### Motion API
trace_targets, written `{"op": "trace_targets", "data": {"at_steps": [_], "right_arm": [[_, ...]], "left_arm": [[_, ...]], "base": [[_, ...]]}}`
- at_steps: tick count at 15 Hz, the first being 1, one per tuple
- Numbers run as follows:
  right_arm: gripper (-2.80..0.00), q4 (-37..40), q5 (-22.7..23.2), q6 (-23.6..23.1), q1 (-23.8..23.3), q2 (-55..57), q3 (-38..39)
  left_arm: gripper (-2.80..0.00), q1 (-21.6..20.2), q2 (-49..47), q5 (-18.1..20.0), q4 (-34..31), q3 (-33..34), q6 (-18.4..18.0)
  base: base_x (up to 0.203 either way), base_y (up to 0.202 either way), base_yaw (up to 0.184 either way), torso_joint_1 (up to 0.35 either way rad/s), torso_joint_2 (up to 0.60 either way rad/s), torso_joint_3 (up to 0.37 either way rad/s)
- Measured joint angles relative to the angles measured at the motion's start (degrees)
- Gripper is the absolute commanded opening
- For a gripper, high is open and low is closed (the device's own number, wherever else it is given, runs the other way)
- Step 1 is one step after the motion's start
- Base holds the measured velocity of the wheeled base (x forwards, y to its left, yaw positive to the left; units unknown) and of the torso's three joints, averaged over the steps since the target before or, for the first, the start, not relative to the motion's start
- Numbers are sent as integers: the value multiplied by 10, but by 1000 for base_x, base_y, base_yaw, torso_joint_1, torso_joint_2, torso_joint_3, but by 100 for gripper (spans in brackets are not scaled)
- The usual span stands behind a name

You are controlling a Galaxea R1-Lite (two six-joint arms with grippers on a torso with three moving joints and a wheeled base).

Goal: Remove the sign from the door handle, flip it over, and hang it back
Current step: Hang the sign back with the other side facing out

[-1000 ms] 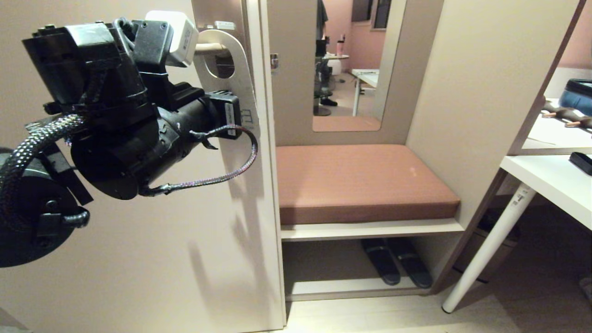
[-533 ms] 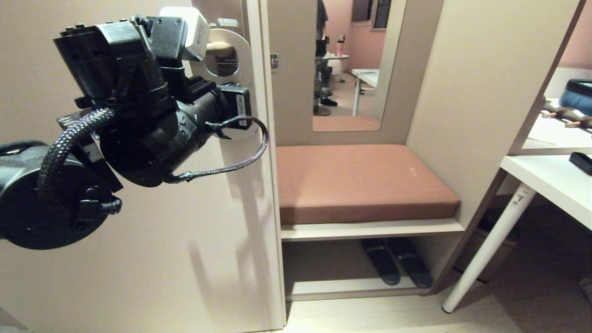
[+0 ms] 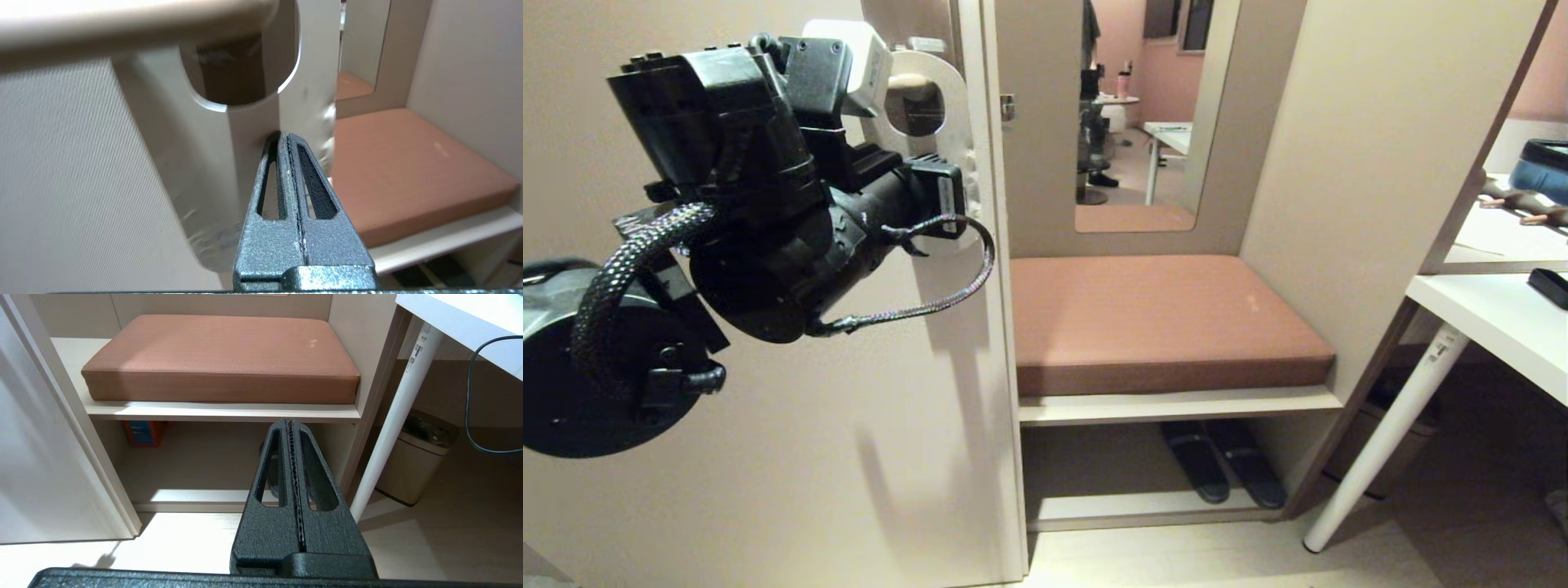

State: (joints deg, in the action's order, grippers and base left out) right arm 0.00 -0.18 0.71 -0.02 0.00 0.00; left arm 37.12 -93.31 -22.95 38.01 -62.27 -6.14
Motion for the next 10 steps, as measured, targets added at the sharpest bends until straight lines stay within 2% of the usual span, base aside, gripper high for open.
{"op": "trace_targets", "data": {"at_steps": [4,10], "right_arm": [[-280,0,0,0,0,0,0],[-280,0,0,0,0,0,0]], "left_arm": [[-280,2,49,1,0,65,0],[-280,-10,180,1,0,221,-3]], "base": [[0,0,0,0,0,0],[0,0,0,0,0,0]]}}
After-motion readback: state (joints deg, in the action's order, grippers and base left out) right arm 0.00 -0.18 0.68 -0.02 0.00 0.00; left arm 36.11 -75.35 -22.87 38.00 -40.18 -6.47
